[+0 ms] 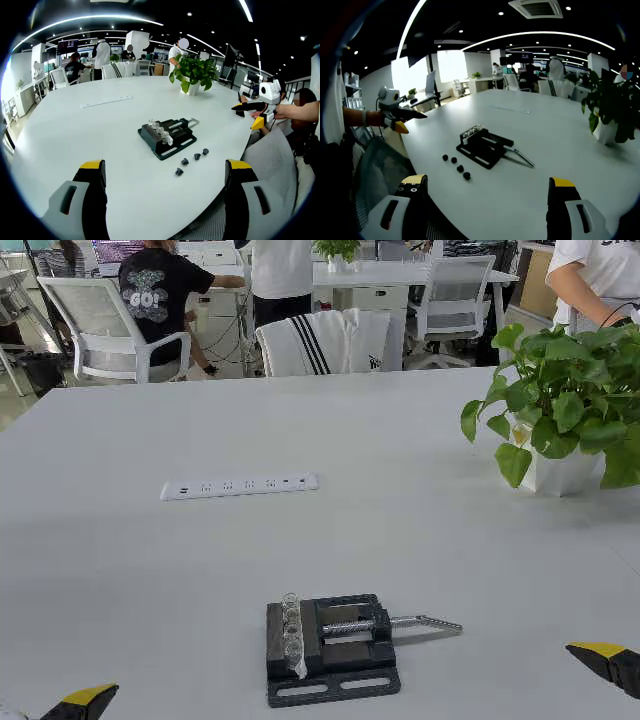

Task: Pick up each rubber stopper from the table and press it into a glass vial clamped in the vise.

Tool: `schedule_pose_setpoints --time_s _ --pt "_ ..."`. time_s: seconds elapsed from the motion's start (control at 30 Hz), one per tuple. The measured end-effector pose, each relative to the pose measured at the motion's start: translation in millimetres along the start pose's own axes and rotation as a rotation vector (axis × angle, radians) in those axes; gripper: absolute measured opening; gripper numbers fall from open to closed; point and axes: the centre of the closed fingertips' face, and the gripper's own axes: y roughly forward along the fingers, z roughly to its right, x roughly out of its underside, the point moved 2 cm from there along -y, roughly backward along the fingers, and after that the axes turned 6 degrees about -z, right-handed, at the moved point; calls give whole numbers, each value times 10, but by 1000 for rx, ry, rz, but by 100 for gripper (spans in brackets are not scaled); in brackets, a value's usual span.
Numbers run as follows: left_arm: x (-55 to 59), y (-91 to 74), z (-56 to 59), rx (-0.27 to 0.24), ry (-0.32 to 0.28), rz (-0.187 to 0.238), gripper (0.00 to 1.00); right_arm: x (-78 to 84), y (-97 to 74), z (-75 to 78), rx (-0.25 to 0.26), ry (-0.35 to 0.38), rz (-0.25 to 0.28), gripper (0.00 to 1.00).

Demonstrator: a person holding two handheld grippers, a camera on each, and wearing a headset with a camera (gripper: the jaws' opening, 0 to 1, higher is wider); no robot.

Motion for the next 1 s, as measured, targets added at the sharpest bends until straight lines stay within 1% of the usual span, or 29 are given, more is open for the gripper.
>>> schedule_pose_setpoints --time_s 0.27,0.53,0.63,0.8,1.0 --pt "1 -29 -47 -8 -3 5 99 6 22 -39 -11 -8 -11 99" --pt "21 -39 -51 -9 -6 4 99 16 37 -36 -19 -5 -12 99" --pt "20 -38 -56 -9 -2 1 99 14 37 -37 -19 -8 -10 99" --pt "-13 -50 -69 -14 1 6 99 23 40 -43 -20 -7 -11 99" --pt "4 -42 -82 -13 -1 5 99 23 52 -40 -23 -16 -21 99"
